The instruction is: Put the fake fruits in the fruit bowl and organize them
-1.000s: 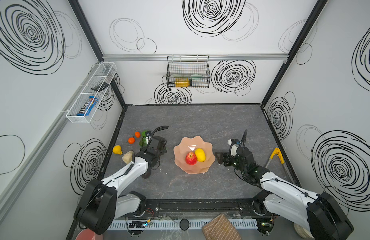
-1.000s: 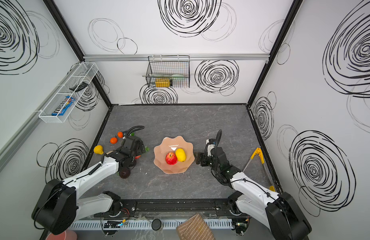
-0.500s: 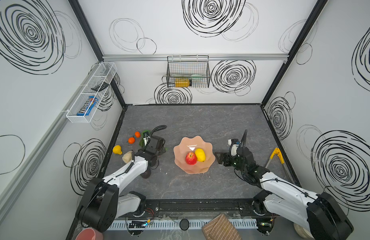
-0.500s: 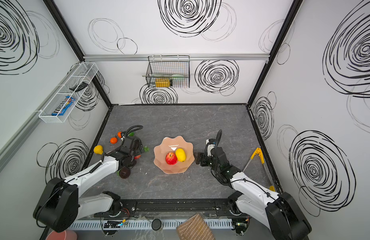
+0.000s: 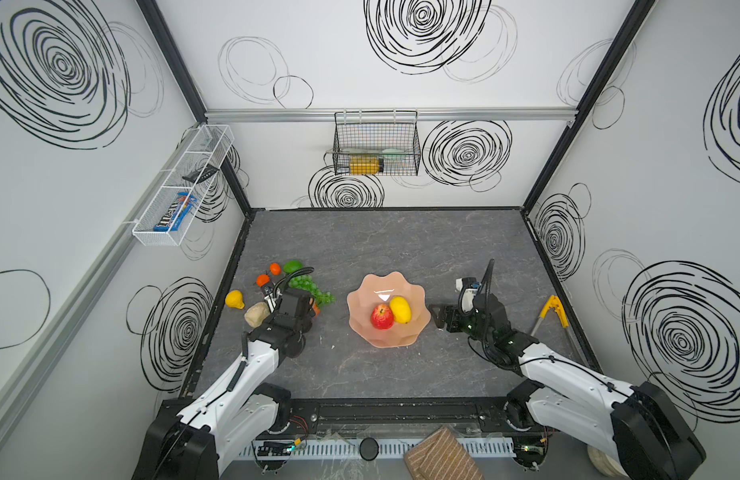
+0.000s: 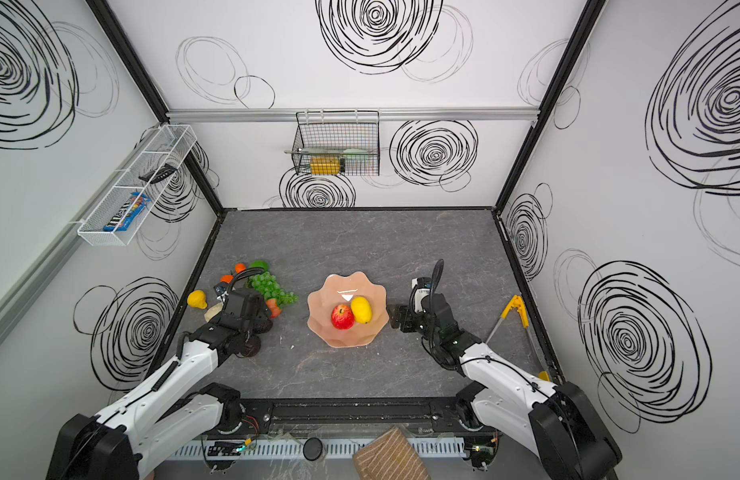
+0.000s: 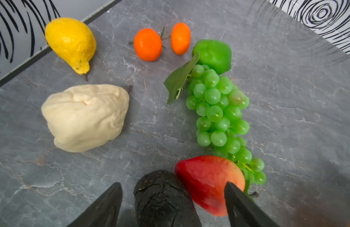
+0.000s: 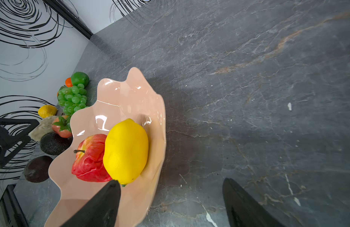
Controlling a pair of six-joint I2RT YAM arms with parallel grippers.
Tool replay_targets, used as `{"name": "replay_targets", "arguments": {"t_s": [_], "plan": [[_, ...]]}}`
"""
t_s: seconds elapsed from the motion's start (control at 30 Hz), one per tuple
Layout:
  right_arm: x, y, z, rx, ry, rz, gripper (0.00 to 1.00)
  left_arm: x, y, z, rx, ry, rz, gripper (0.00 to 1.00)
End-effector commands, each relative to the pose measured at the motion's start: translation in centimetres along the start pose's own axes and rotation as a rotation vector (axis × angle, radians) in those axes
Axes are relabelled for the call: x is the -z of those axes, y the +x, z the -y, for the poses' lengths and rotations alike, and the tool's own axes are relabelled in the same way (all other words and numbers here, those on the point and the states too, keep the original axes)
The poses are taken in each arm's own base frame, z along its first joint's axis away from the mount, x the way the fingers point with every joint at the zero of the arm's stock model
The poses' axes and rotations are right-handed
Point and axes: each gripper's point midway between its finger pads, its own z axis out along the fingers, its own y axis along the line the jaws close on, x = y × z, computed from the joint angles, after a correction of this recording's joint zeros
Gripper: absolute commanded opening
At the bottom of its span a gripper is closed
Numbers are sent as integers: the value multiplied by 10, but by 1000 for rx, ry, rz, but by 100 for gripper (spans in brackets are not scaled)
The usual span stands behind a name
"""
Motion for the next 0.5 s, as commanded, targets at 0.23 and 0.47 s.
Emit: {"name": "replay_targets", "arguments": {"t_s": [0.23,0.47], "plan": [[-1,-2,0,-10,0,7,86,-17,23,-4,48,30,-92,67],[-2,-1,1,-12,4,4,86,-25,28,-5,31,21,-113,67]]}}
